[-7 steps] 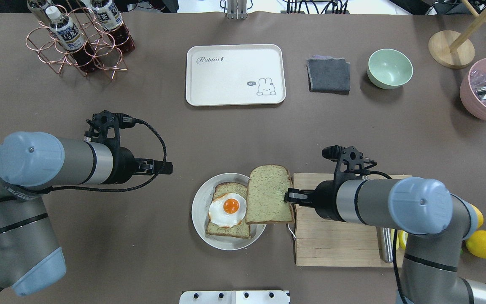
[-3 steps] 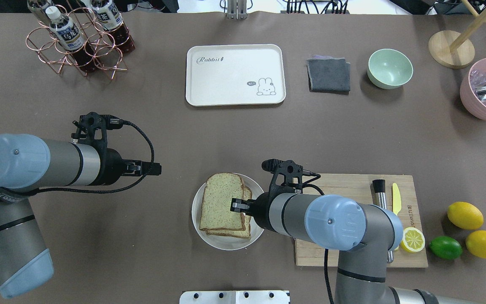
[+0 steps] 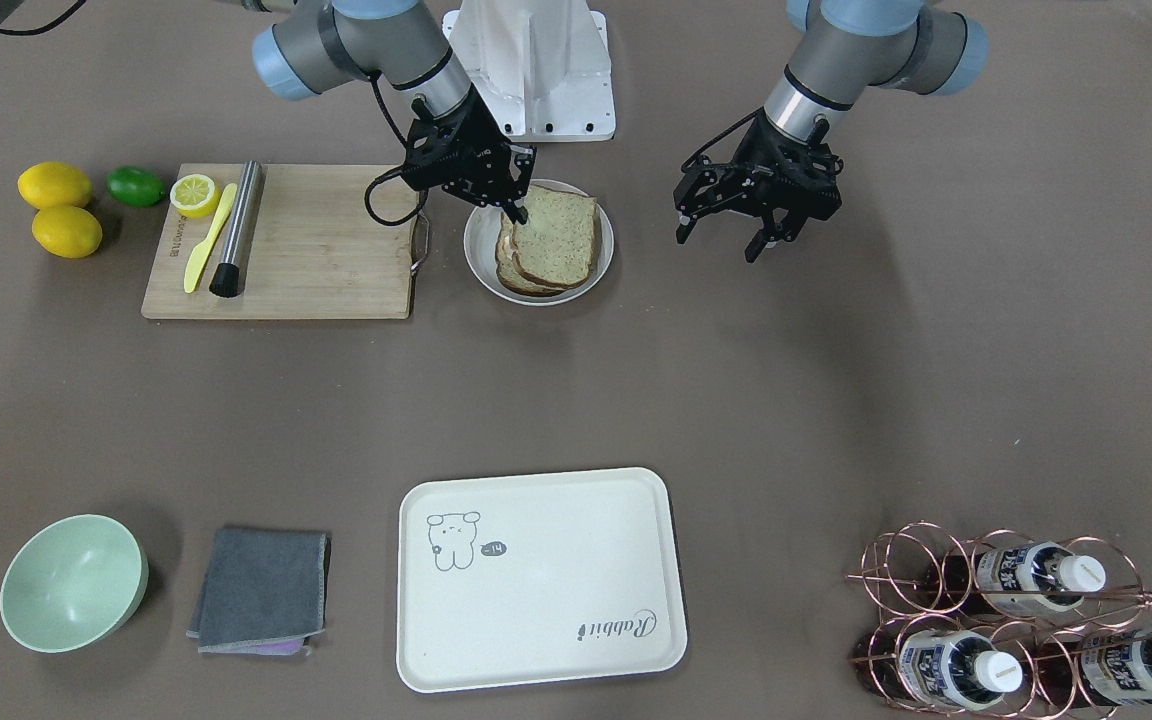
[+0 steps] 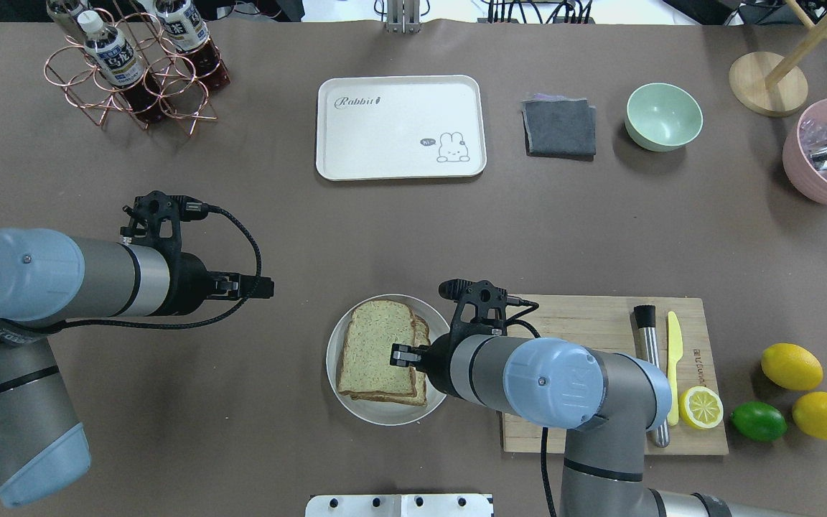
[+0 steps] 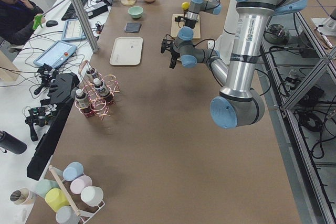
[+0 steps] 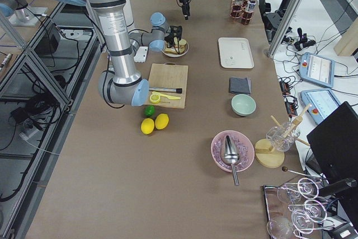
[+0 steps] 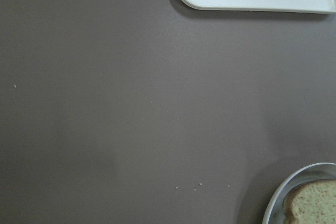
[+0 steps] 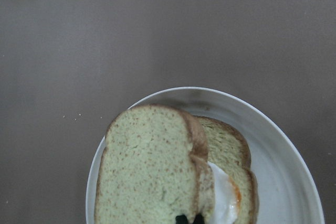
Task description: Make sandwich and place on tray
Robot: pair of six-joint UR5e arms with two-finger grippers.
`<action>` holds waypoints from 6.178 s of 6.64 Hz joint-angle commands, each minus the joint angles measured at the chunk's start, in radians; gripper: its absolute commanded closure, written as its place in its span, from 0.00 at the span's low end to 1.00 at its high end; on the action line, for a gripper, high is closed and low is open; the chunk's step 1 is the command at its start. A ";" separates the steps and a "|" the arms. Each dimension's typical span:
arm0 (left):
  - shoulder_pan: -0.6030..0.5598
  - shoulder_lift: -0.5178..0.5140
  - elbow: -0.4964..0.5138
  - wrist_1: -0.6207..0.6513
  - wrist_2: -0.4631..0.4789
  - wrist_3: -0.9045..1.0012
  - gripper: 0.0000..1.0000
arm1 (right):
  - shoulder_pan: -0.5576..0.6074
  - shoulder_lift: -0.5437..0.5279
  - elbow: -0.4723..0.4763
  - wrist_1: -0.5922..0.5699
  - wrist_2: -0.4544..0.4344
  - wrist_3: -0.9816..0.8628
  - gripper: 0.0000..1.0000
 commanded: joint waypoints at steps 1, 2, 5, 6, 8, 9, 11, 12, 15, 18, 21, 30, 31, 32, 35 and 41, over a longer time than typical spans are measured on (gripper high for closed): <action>0.001 -0.003 0.001 0.000 0.000 0.000 0.02 | 0.002 -0.023 0.011 0.003 0.001 -0.001 1.00; 0.001 -0.004 0.002 0.000 0.000 0.000 0.02 | 0.002 -0.031 0.018 0.004 0.001 -0.001 1.00; 0.001 -0.004 0.004 0.000 0.002 -0.002 0.02 | -0.004 -0.051 0.020 0.004 0.000 -0.024 0.03; 0.002 -0.006 0.004 0.000 0.000 -0.002 0.02 | 0.002 -0.059 0.043 0.004 0.003 -0.044 0.00; 0.010 -0.013 0.005 0.000 0.002 -0.003 0.02 | 0.083 -0.072 0.078 -0.022 0.071 -0.047 0.00; 0.013 -0.015 0.004 0.000 0.002 -0.005 0.02 | 0.162 -0.072 0.134 -0.144 0.178 -0.047 0.00; 0.017 -0.015 0.004 0.000 0.003 -0.017 0.02 | 0.331 -0.092 0.153 -0.342 0.289 -0.300 0.00; 0.034 -0.015 0.004 0.000 0.009 -0.017 0.02 | 0.436 -0.121 0.149 -0.418 0.341 -0.446 0.00; 0.082 -0.023 0.014 0.001 0.009 -0.021 0.02 | 0.769 -0.291 0.140 -0.501 0.556 -0.938 0.00; 0.123 -0.125 0.095 0.003 0.003 -0.120 0.02 | 1.131 -0.474 -0.015 -0.571 0.779 -1.367 0.00; 0.125 -0.182 0.160 -0.006 0.000 -0.109 0.03 | 1.345 -0.459 -0.080 -0.769 0.699 -1.754 0.00; 0.162 -0.202 0.269 -0.138 -0.005 -0.110 1.00 | 1.364 -0.459 -0.089 -0.770 0.698 -1.790 0.00; 0.160 -0.204 0.264 -0.140 -0.018 -0.109 1.00 | 1.364 -0.459 -0.089 -0.770 0.698 -1.790 0.00; 0.145 -0.205 0.263 -0.140 -0.043 -0.107 1.00 | 1.364 -0.464 -0.089 -0.764 0.698 -1.790 0.00; -0.038 -0.248 0.298 -0.178 -0.194 -0.104 1.00 | 1.364 -0.476 -0.089 -0.756 0.659 -1.791 0.00; -0.332 -0.714 0.932 -0.183 -0.457 -0.032 1.00 | 1.398 -0.491 -0.088 -0.754 0.653 -1.791 0.00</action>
